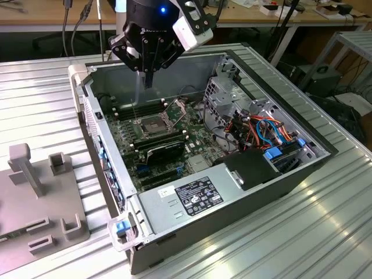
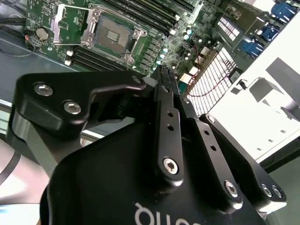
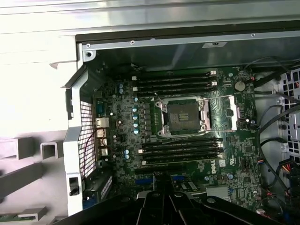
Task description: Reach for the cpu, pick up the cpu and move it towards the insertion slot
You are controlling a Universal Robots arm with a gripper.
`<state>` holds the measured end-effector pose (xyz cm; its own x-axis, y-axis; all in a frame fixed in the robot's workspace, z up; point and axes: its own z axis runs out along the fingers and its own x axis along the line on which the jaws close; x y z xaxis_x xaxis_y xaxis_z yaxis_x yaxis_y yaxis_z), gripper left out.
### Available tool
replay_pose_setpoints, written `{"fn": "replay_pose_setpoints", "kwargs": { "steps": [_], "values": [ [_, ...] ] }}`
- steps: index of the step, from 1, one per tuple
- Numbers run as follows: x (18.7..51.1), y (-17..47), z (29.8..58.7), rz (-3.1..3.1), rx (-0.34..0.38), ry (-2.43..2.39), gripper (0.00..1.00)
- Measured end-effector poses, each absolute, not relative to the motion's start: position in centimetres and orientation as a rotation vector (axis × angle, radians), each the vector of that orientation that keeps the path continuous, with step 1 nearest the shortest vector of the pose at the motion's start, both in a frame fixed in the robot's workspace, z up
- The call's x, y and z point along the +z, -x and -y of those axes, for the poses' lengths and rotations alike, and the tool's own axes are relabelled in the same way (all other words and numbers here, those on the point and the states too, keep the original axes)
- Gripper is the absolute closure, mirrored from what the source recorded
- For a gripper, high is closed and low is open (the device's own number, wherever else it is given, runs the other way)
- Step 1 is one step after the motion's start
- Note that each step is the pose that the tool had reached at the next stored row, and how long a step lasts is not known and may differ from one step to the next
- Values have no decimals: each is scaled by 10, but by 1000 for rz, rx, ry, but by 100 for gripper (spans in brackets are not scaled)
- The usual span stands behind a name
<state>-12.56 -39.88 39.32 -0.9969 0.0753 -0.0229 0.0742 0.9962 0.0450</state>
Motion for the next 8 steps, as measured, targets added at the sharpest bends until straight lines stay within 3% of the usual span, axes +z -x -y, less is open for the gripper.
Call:
{"fn": "replay_pose_setpoints", "kwargs": {
  "steps": [8],
  "values": [
    [393, 127, 399, -3115, 69, -117, 89]
  ]
}}
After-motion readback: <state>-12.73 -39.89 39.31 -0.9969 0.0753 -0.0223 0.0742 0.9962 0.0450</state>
